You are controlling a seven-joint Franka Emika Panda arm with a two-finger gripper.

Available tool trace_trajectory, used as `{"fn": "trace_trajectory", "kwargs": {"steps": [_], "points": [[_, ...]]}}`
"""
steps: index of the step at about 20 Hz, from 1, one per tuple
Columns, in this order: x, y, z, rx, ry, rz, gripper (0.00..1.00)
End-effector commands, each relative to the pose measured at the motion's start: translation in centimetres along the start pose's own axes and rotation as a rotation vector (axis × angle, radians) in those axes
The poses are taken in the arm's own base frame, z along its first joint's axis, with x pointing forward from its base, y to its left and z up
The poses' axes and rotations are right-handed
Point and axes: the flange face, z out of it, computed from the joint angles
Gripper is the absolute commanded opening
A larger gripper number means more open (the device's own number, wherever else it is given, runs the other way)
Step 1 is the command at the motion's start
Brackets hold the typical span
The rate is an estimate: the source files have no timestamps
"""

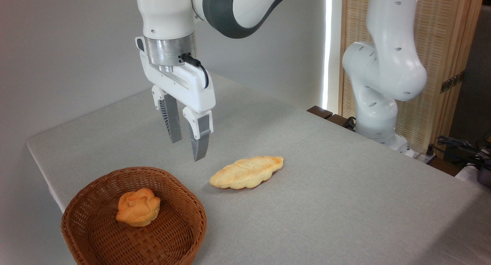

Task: Put bread into the basket
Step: 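Open the gripper to drop the roll and raise it away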

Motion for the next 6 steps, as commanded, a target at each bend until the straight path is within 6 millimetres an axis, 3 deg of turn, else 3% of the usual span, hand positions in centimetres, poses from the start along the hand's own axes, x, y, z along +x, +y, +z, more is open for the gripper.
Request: {"fn": "trace_trajectory", "kwargs": {"steps": [1,6], "points": [[-1.07,0.14,-0.87,-0.023,-0.049,-0.018,1.0],[-1.52,-0.48,-1.16,-0.02,-0.043,-0.028,1.0]]}}
